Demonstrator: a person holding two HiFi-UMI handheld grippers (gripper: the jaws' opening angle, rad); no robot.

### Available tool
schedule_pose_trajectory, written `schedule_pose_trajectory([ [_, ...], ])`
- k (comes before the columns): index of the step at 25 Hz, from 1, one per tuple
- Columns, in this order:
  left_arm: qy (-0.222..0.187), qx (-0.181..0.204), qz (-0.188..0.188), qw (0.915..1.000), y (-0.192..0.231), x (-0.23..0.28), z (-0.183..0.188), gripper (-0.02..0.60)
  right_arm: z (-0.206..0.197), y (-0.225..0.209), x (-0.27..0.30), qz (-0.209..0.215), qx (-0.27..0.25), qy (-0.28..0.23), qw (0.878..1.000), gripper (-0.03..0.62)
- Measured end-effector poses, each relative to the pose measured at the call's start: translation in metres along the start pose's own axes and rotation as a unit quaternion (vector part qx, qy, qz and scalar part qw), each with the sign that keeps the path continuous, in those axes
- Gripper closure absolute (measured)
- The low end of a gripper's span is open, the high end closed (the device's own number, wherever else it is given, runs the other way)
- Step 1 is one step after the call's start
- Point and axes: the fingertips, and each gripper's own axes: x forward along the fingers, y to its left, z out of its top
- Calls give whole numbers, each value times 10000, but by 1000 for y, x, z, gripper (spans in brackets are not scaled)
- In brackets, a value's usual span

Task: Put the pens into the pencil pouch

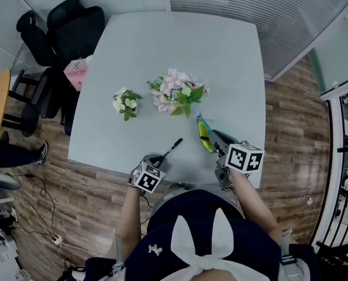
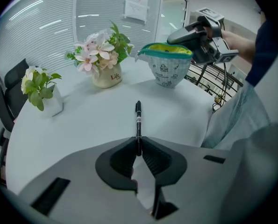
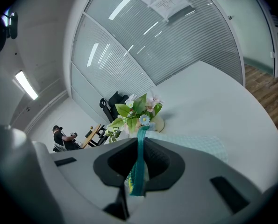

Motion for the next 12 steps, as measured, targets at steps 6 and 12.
schedule_pose_trajectory([
  [6, -599, -292, -35, 9978, 7, -20, 31, 528, 1, 2, 0, -11, -22, 6, 10000, 551],
  [12, -1283, -524, -117, 9903, 12, -44, 69, 528, -1, 0, -1, -25, -37, 16, 10000, 551],
])
